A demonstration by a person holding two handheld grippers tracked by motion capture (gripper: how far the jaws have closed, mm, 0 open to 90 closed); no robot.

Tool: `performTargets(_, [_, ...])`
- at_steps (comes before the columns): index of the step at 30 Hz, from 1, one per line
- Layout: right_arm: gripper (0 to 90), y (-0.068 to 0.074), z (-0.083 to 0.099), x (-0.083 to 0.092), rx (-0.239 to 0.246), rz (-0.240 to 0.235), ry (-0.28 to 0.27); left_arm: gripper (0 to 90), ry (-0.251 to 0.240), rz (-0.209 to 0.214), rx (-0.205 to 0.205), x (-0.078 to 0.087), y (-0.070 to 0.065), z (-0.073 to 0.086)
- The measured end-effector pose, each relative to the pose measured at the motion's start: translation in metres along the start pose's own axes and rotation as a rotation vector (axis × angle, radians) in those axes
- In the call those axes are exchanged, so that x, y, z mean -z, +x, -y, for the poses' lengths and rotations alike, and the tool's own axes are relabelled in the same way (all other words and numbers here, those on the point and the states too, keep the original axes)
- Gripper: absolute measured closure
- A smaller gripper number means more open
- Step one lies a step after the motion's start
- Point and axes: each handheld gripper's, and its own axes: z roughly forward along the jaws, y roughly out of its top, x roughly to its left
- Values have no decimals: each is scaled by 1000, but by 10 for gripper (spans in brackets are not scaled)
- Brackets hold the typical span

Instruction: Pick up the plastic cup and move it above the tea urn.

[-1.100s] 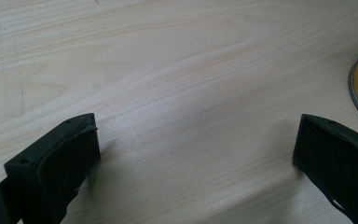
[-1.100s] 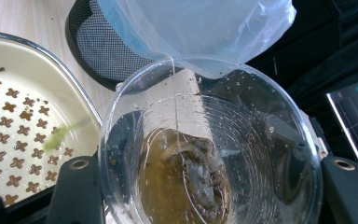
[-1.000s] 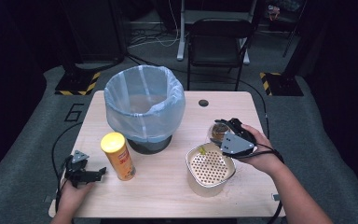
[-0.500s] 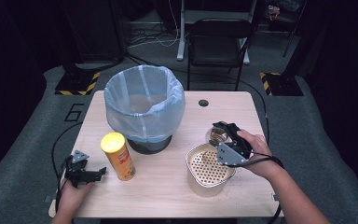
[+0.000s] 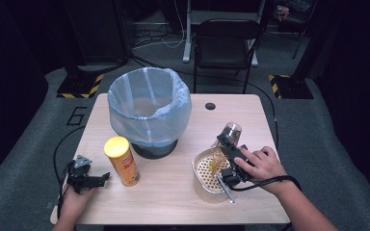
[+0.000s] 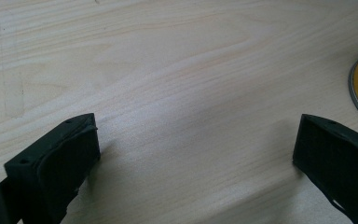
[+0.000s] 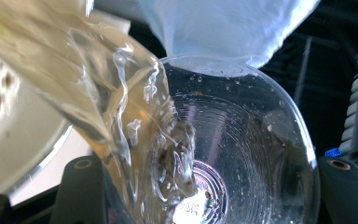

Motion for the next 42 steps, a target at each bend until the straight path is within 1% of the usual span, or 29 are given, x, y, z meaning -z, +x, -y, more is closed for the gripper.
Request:
performTargets(1, [380, 2, -2, 1, 69, 16, 4, 3, 0, 0, 0, 0, 0, 0])
performTargets(2, [380, 4, -4, 0, 110, 43, 8, 3, 0, 0, 0, 0, 0, 0])
performTargets(3, [380, 5, -5, 0, 175, 42, 7, 3, 0, 0, 0, 0, 0, 0])
performTargets(5, [380, 9, -7, 2, 245, 59, 10, 3, 0, 0, 0, 0, 0, 0])
performTargets(6, [379, 10, -8, 2, 273, 64, 12, 3, 0, 1, -1, 0, 0, 0])
performTargets(7, [379, 13, -8, 3, 304, 16, 25, 3, 0, 0, -1, 0, 0, 0])
performTargets(8, [378, 16, -8, 4, 324, 25, 29, 2, 0, 0, 0, 0, 0, 0])
performTargets(9, [376, 18, -8, 6, 330, 62, 34, 3, 0, 0, -1, 0, 0, 0])
performTargets(10, [376, 18, -8, 6, 345, 45, 33, 3, 0, 0, 0, 0, 0, 0])
performTargets(11, [375, 15, -8, 6, 367, 53, 27, 3, 0, 0, 0, 0, 0, 0])
performTargets(12, [374, 15, -8, 7, 367, 60, 28, 3, 0, 0, 0, 0, 0, 0])
performTargets(15, [373, 10, -8, 9, 351, 43, 18, 3, 0, 1, 0, 0, 0, 0])
performTargets(18, [372, 10, -8, 9, 347, 36, 10, 3, 0, 1, 0, 0, 0, 0])
performTargets(19, [372, 7, -9, 9, 355, 103, 9, 3, 0, 0, 0, 0, 0, 0])
performTargets(24, [370, 7, -10, 9, 365, 99, -3, 3, 0, 0, -1, 0, 0, 0])
performTargets(25, [369, 9, -10, 9, 340, 101, 7, 3, 0, 0, 0, 0, 0, 0])
performTargets(26, [369, 7, -9, 9, 367, 100, -3, 3, 0, 0, 0, 0, 0, 0])
performTargets(27, [369, 6, -9, 9, 365, 100, -2, 3, 0, 0, -1, 0, 0, 0])
performTargets(28, [369, 7, -9, 10, 337, 102, 7, 3, 0, 0, 0, 0, 0, 0])
performTargets(29, [369, 7, -9, 10, 339, 102, 7, 3, 0, 1, -1, 0, 0, 0])
performTargets(30, [369, 6, -9, 9, 368, 100, -3, 3, 0, 1, -1, 0, 0, 0])
performTargets(31, [368, 6, -9, 10, 366, 100, -3, 3, 0, 1, -1, 0, 0, 0])
performTargets(32, [368, 7, -9, 10, 340, 101, 5, 3, 0, 1, -1, 0, 0, 0])
performTargets(33, [367, 7, -9, 10, 342, 101, 7, 3, 0, 0, -1, 0, 0, 0])
performTargets(34, [367, 5, -9, 10, 366, 101, -2, 3, 0, 0, -1, 0, 0, 0])
performTargets(35, [367, 7, -9, 10, 341, 104, 5, 3, 0, 0, -1, 0, 0, 0])
performTargets(36, [367, 6, -9, 10, 345, 102, 4, 3, 0, 0, -1, 0, 0, 0])
performTargets(37, [367, 5, -9, 10, 365, 102, -6, 3, 0, 0, 0, 0, 0, 0])
performTargets(42, [366, 5, -9, 10, 363, 102, -10, 3, 0, 0, -1, 0, 0, 0])
